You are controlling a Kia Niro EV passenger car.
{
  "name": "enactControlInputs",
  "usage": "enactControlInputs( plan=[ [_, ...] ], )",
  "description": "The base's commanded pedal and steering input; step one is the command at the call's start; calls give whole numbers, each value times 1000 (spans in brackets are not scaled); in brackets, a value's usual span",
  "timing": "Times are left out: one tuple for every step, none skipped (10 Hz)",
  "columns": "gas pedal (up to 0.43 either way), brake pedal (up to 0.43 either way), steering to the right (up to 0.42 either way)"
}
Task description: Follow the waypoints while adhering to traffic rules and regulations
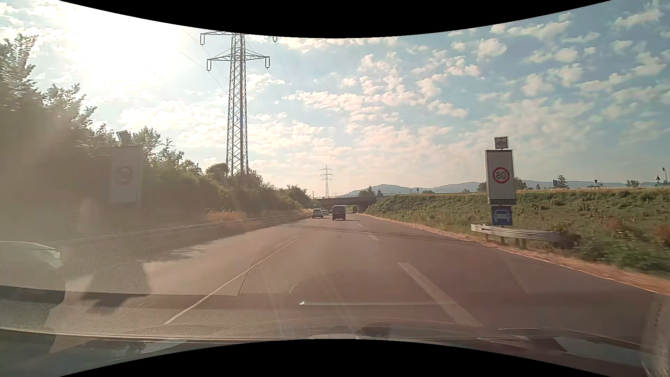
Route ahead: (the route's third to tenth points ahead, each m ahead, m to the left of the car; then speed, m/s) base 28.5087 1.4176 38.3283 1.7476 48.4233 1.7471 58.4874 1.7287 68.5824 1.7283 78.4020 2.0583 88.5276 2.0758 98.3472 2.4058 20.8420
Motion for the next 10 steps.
enactControlInputs(
  plan=[
    [177, 0, 1],
    [177, 0, 1],
    [177, 0, -1],
    [177, 0, -2],
    [177, 0, -2],
    [177, 0, -2],
    [177, 0, -2],
    [177, 0, -2],
    [169, 0, -2],
    [169, 0, -2]
  ],
)
